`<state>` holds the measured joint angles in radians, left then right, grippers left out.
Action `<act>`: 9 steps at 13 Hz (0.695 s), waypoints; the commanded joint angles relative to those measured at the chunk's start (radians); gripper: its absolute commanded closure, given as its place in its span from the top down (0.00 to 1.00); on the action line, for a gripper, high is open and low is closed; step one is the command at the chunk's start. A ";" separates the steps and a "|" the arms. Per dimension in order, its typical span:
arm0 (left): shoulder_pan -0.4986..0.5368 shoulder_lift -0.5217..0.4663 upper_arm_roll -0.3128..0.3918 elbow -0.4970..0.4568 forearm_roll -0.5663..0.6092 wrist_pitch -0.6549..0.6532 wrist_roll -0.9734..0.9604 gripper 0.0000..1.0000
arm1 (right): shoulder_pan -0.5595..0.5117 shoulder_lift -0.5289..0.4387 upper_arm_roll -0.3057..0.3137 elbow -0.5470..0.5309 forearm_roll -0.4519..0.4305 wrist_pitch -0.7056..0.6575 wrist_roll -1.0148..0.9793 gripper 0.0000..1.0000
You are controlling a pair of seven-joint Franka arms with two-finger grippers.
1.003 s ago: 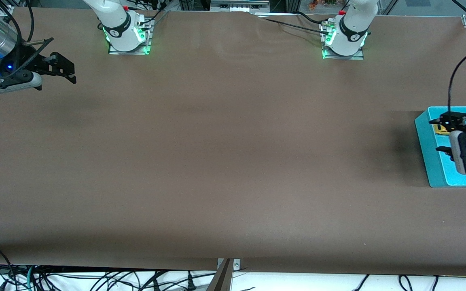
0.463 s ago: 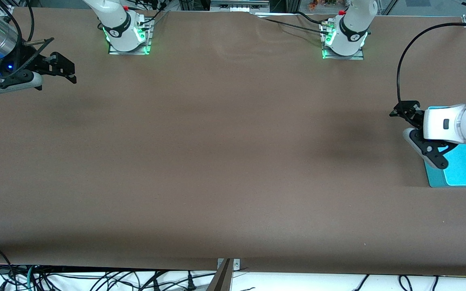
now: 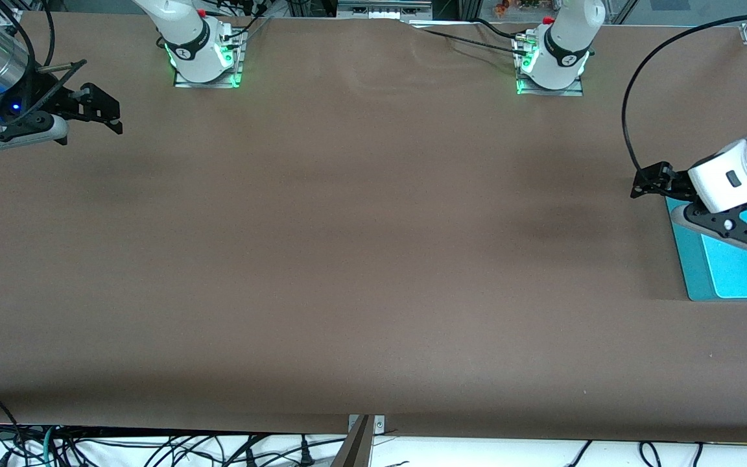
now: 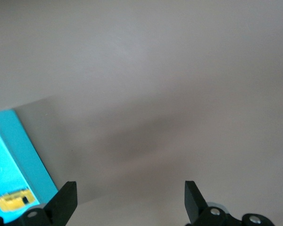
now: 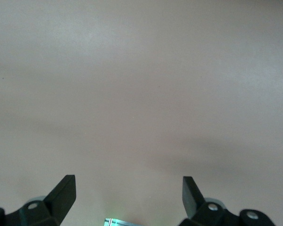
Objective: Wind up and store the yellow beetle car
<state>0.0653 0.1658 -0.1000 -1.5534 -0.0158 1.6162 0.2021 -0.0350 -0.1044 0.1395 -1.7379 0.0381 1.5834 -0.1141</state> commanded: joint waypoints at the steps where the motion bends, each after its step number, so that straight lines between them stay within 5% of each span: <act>1: -0.024 -0.138 0.032 -0.145 -0.012 0.096 -0.202 1.00 | 0.006 -0.014 -0.001 0.006 -0.003 -0.006 0.007 1.00; 3: -0.080 -0.158 0.107 -0.143 -0.012 0.097 -0.213 1.00 | 0.006 -0.014 -0.003 0.006 -0.003 -0.006 -0.004 1.00; 9: -0.024 -0.158 0.105 -0.137 -0.019 0.077 -0.168 1.00 | 0.006 -0.014 -0.001 0.005 -0.003 -0.008 -0.007 1.00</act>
<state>0.0381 0.0303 0.0079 -1.6695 -0.0158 1.6855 0.0193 -0.0345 -0.1047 0.1396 -1.7376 0.0381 1.5834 -0.1165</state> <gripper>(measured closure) 0.000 0.000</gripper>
